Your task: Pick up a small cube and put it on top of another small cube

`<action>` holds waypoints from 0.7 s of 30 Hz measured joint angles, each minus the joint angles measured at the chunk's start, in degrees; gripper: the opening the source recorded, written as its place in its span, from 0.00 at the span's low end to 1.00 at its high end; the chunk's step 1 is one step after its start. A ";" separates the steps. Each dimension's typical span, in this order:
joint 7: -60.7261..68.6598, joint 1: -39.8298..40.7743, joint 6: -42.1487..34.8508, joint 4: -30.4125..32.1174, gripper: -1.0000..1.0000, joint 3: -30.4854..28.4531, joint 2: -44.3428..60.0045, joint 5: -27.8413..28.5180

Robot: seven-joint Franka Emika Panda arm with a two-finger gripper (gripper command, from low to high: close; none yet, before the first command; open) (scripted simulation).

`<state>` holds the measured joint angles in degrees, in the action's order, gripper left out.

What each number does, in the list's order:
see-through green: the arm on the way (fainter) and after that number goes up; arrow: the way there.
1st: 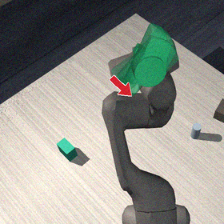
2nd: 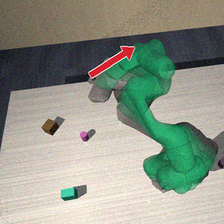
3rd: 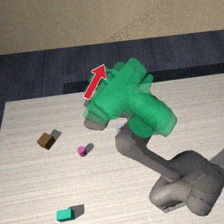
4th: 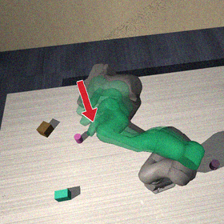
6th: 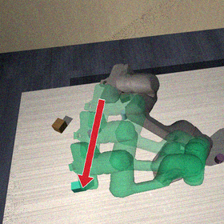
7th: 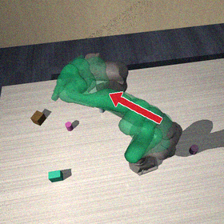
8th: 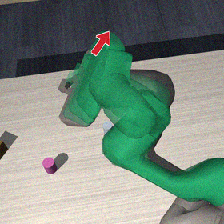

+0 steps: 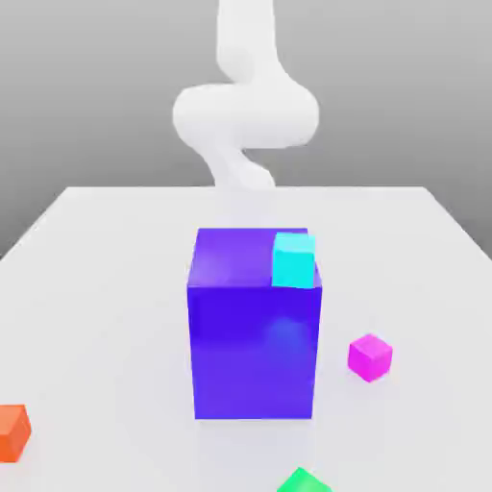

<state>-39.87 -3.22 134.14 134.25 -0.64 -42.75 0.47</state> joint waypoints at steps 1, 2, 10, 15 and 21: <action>2.54 -1.40 1.04 1.07 0.50 -0.30 1.33 0.21; 5.03 -2.73 2.01 2.09 0.50 -0.58 2.61 0.39; 24.36 -12.79 9.51 9.96 0.50 -2.87 12.44 1.52; 36.67 -18.73 14.22 14.87 0.50 -4.12 18.55 1.79; 51.75 -25.53 19.86 20.76 0.50 -5.26 25.91 1.71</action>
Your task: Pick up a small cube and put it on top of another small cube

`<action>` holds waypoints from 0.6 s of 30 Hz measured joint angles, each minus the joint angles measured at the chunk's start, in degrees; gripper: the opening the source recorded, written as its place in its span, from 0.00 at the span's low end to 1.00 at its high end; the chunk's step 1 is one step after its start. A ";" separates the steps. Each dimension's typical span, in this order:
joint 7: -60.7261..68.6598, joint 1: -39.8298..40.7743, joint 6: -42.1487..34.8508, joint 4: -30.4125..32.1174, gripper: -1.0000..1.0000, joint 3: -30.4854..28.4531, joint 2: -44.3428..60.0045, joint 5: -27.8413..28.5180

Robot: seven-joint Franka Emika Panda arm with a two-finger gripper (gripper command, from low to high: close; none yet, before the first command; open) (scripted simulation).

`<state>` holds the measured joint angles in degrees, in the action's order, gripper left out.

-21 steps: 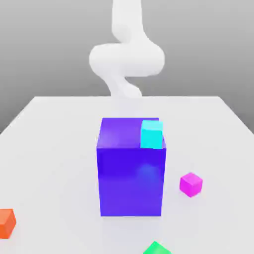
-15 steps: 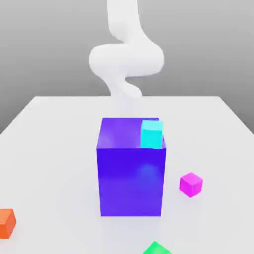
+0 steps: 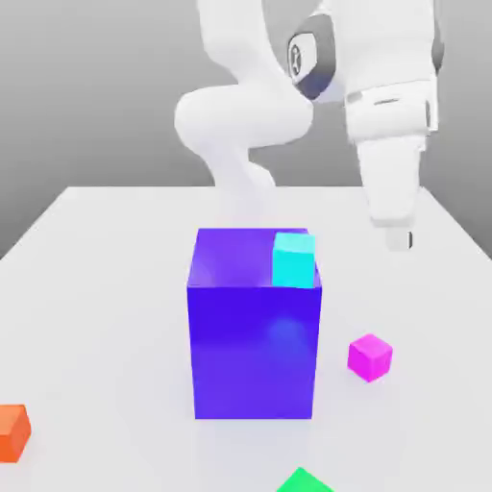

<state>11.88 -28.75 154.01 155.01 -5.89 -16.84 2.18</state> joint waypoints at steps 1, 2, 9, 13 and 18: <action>2.55 -1.09 0.94 0.98 0.50 -0.13 1.23 -0.06; 5.10 -2.19 1.88 1.96 0.50 -0.27 2.46 -0.12; 23.33 -8.72 8.45 8.83 0.50 0.11 11.08 -1.14; 31.89 -11.66 12.91 11.50 0.50 1.34 16.78 -2.31; 35.12 -9.23 21.08 10.04 0.50 4.17 26.86 -5.51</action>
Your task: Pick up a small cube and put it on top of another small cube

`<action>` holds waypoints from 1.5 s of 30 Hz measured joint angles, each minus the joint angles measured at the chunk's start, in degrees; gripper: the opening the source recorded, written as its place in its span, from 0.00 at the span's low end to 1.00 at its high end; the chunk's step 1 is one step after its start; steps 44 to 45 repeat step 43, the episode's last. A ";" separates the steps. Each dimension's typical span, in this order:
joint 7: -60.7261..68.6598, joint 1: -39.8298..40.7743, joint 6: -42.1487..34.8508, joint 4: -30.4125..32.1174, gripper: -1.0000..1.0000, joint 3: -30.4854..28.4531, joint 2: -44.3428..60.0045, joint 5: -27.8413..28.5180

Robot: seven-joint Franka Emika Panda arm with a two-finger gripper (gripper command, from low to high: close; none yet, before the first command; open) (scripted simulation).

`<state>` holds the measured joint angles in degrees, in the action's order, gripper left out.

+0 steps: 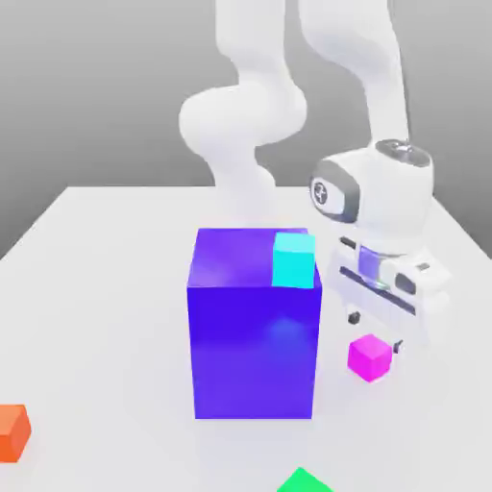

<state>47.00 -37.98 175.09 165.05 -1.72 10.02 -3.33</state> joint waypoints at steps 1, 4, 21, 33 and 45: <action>0.19 0.62 1.69 -0.37 0.50 0.66 2.07 -0.24; 0.22 1.16 3.34 -0.74 0.00 1.20 4.11 -0.27; -6.99 2.29 -13.70 -5.15 0.00 -4.62 -7.88 1.31; -23.71 11.36 -27.90 -29.81 0.00 -14.20 3.20 -3.90; -24.00 14.83 -23.75 -35.05 1.00 -13.41 12.66 -8.90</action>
